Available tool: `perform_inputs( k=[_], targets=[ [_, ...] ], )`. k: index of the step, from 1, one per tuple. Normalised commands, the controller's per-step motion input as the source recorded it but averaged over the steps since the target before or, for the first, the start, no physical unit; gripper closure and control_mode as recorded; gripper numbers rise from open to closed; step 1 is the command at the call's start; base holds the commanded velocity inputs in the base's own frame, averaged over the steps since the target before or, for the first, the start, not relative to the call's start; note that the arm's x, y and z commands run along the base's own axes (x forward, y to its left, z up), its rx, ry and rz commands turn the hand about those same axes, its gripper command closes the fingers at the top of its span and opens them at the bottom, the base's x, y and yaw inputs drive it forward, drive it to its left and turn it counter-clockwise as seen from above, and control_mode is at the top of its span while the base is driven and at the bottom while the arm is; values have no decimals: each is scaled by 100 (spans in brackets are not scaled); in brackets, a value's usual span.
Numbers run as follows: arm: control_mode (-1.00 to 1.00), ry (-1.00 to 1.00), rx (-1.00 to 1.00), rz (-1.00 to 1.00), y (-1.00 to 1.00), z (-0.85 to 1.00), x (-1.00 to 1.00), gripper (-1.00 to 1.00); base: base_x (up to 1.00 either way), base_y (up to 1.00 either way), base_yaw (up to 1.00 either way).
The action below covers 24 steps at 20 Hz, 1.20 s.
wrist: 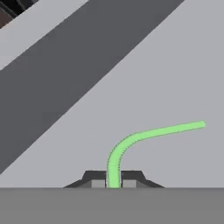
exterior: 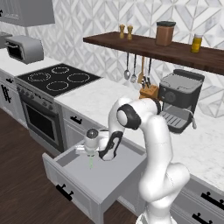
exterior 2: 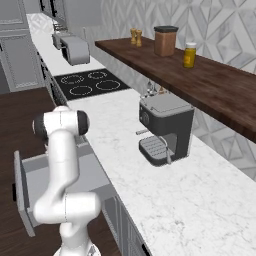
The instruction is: Take a straw from the drawer in front and place it inside the glass cup on the dining counter.
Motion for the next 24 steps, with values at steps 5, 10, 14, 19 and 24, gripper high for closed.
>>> perform_inputs(
  k=[5, 10, 14, 19, 24],
  targets=[
    [-100, -13, 6, 0, -1, 96, -35, 100, 0, 0, 0],
    [-100, -13, 3, 0, 0, 100, -69, 100, 0, 0, 0],
    [-100, -20, 1, 0, 0, 100, -41, 100, 0, 0, 0],
    [-100, -32, 0, 0, 0, 100, -2, 100, 0, 0, 0],
    [-100, -31, 0, 0, 0, 100, 5, 100, 0, 0, 0]
  ],
)
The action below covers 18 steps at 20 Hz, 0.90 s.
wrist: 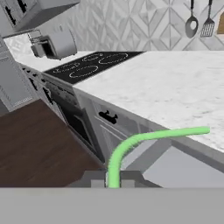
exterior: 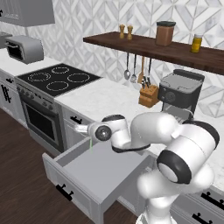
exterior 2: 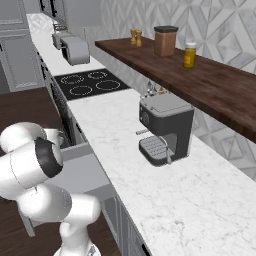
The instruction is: Take a straw from the drawer in front and place it inside the glass cup on the dining counter.
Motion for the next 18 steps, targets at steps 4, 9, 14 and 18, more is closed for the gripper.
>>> perform_inputs(
  k=[4, 9, 14, 18],
  targets=[
    [-100, -22, 0, 0, 0, 100, 13, 100, 0, 0, 0],
    [-100, -3, 0, -2, -5, 100, 14, 100, 0, 0, 0],
    [-100, 1, 4, -2, -27, 100, 1, 100, 0, 0, 0],
    [-100, 7, 13, 0, -33, 100, 0, 100, 0, 0, 0]
  ],
)
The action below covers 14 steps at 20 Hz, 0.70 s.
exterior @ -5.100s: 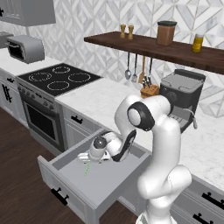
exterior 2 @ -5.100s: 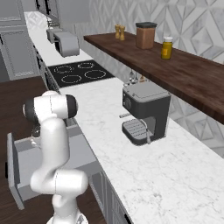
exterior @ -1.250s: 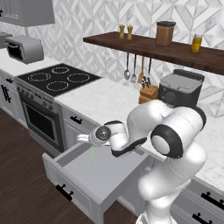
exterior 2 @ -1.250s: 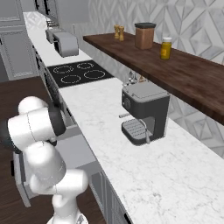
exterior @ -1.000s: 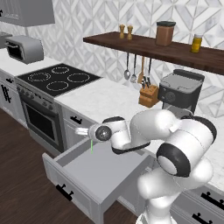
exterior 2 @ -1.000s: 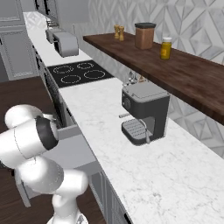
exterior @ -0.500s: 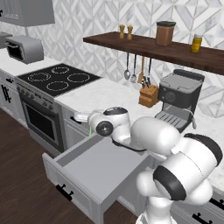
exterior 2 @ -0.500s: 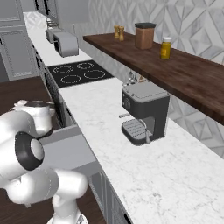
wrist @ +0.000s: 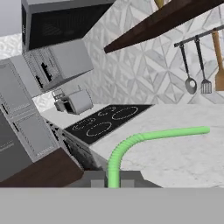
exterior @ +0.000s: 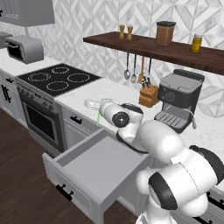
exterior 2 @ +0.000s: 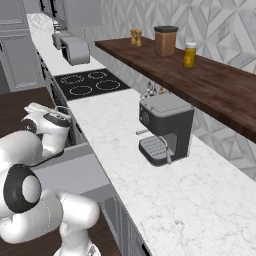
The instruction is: Take a straw from the drawer in front and place it inside the glass cup on the dining counter.
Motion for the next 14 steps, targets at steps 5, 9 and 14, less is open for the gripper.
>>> perform_inputs(
  k=[5, 9, 14],
  targets=[
    [-100, 0, 5, -1, -39, 100, 0, 100, 0, 0, 0],
    [-100, 6, 2, -4, -45, 100, 0, 100, 0, 0, 0],
    [-100, 27, 3, -7, -48, 100, -3, 100, 0, 0, 0]
  ],
)
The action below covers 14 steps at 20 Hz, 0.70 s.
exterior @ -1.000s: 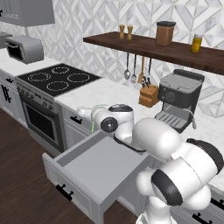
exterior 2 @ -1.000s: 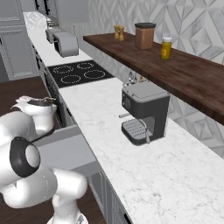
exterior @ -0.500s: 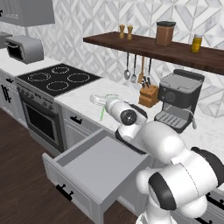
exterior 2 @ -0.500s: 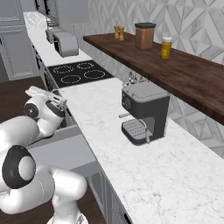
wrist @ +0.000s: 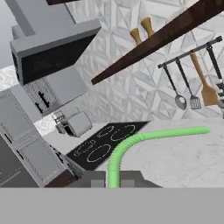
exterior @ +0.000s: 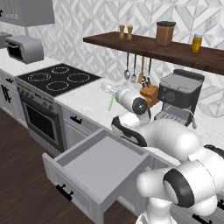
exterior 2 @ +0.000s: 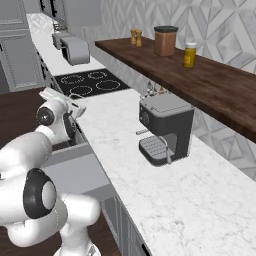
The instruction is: Take a straw from the drawer in front and place it inside the glass cup on the dining counter.
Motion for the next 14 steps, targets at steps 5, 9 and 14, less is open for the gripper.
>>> perform_inputs(
  k=[5, 9, 14],
  targets=[
    [-100, 30, 0, -9, -46, 100, -10, 100, 0, 0, 0],
    [-100, 15, -17, -2, -35, 88, -30, 100, 0, 0, 0],
    [-100, 28, -23, 0, -3, 11, -70, 100, 0, 0, 0]
  ],
)
